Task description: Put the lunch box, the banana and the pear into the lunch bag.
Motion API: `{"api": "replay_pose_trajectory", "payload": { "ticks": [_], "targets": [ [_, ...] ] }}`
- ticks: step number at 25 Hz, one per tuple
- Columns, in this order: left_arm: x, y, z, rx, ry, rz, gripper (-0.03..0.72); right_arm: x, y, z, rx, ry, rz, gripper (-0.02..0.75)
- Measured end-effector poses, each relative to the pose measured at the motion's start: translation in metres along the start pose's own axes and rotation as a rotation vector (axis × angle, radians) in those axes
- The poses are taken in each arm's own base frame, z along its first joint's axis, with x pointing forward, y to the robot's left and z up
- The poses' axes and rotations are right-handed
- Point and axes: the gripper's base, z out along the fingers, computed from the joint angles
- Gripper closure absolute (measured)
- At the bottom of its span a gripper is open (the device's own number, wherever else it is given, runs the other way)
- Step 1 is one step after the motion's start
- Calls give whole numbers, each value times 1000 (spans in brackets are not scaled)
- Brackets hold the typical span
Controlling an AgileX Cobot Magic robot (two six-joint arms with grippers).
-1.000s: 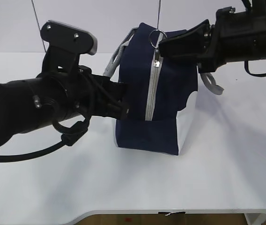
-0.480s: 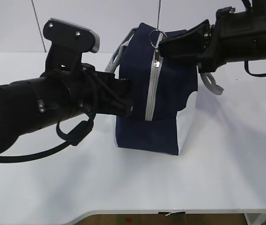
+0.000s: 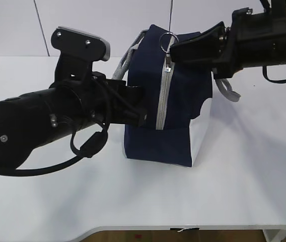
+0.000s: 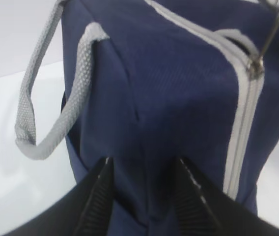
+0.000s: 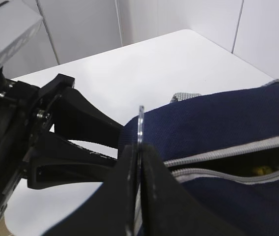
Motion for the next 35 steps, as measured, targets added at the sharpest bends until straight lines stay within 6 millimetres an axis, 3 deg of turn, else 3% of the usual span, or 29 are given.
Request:
{"api": "replay_pose_trajectory", "payload": {
  "ticks": [3, 9, 20, 25, 35],
  "targets": [
    [-1, 0, 0, 5, -9, 2, 400, 0, 0, 0, 0, 0, 4, 731],
    [-1, -1, 0, 8, -10, 5, 526, 0, 0, 0, 0, 0, 21, 731],
    [-1, -1, 0, 9, -10, 6, 604, 0, 1, 0, -6, -1, 48, 731],
    [0, -1, 0, 11, -2, 6, 684, 0, 1, 0, -7, 0, 75, 731],
    [4, -2, 0, 25, 40, 7, 694, -2, -1, 0, 15, -18, 119, 731]
  ]
}}
